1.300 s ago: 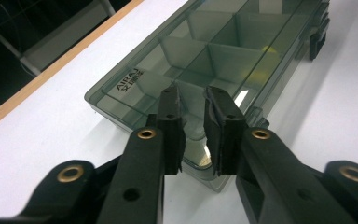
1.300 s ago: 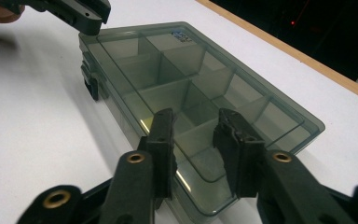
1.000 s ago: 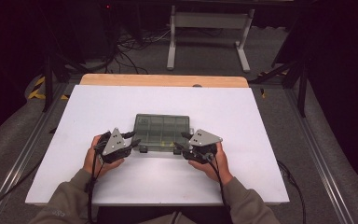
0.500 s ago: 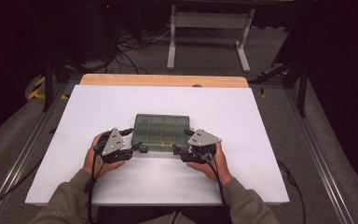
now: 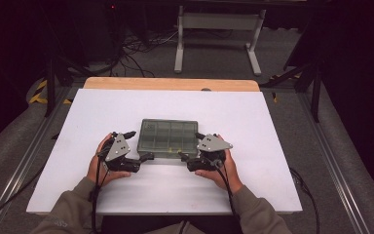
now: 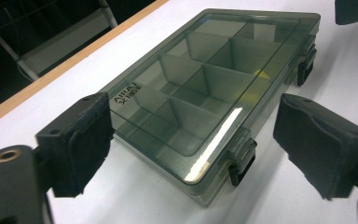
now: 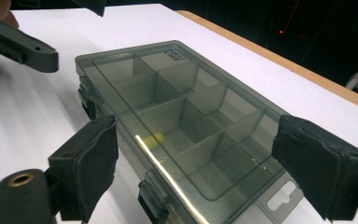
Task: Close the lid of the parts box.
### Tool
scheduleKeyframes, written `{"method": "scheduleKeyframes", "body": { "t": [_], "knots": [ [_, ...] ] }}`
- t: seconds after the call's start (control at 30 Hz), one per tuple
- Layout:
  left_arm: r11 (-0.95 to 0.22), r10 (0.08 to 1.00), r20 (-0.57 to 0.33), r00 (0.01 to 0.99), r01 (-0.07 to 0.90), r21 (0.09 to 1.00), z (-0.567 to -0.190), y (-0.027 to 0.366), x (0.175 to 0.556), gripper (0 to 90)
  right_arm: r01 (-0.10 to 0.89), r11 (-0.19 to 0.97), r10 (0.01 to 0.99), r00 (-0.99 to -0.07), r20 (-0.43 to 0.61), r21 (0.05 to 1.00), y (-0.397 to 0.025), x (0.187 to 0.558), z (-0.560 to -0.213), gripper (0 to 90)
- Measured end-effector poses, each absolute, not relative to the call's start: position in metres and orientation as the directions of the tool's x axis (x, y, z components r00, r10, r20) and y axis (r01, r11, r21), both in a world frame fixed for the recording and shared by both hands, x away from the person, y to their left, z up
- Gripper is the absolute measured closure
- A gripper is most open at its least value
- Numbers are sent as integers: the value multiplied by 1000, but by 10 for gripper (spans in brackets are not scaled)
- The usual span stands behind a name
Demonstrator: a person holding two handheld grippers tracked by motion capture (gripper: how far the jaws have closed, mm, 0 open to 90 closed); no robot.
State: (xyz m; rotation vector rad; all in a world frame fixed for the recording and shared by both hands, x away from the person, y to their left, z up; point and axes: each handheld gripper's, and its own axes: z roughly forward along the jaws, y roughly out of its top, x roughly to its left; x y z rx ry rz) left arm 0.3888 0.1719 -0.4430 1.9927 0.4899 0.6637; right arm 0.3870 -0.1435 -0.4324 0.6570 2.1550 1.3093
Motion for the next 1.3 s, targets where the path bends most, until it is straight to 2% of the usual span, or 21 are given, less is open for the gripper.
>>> {"method": "scheduleKeyframes", "body": {
  "t": [0.63, 1.3],
  "knots": [
    [-449, 577, 253, 777, 43, 892, -429, 169, 376, 72, 115, 438, 650, -726, -226, 891, -140, 377, -422, 147],
    [-453, 555, 300, 776, -21, 891, -413, 170, 351, 59, 79, 455, 643, -719, -265, 887, -143, 355, -409, 146]
  ]
}}
